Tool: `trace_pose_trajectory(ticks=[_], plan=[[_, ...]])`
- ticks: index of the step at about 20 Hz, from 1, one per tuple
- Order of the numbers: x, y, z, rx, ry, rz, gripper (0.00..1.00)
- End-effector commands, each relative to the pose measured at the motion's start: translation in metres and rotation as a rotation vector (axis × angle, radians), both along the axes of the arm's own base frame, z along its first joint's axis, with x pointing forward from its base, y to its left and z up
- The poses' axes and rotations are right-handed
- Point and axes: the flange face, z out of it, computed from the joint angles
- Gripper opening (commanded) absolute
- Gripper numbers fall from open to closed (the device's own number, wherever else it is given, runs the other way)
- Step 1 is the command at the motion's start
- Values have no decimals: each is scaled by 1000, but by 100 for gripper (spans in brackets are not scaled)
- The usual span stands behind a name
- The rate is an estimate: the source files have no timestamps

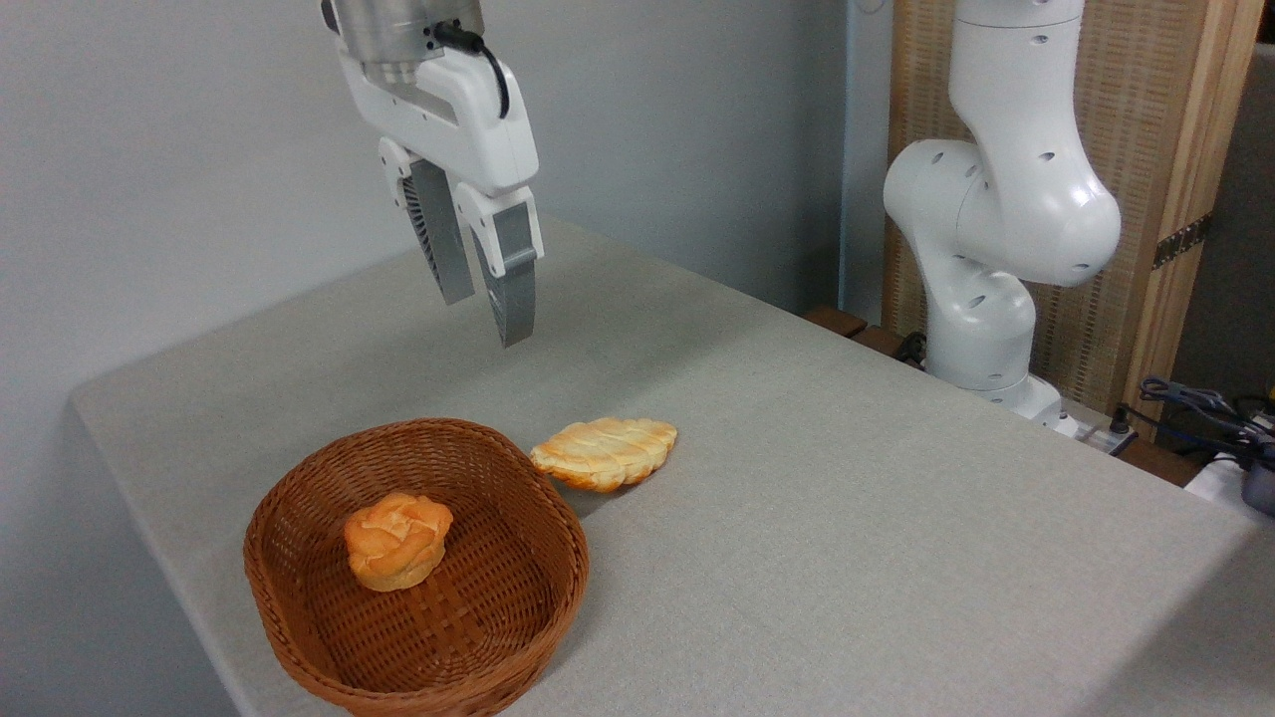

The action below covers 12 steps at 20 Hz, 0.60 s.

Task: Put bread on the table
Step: 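Open the gripper to release the loaf and raise it away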

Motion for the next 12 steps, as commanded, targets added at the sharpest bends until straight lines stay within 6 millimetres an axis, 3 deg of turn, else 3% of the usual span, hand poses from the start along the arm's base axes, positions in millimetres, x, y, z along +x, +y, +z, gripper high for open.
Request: trace_pose_trajectory(ticks=[1, 12], plan=[[3, 18, 10, 12, 0, 12, 100], [5, 21, 13, 21, -35, 17, 100]])
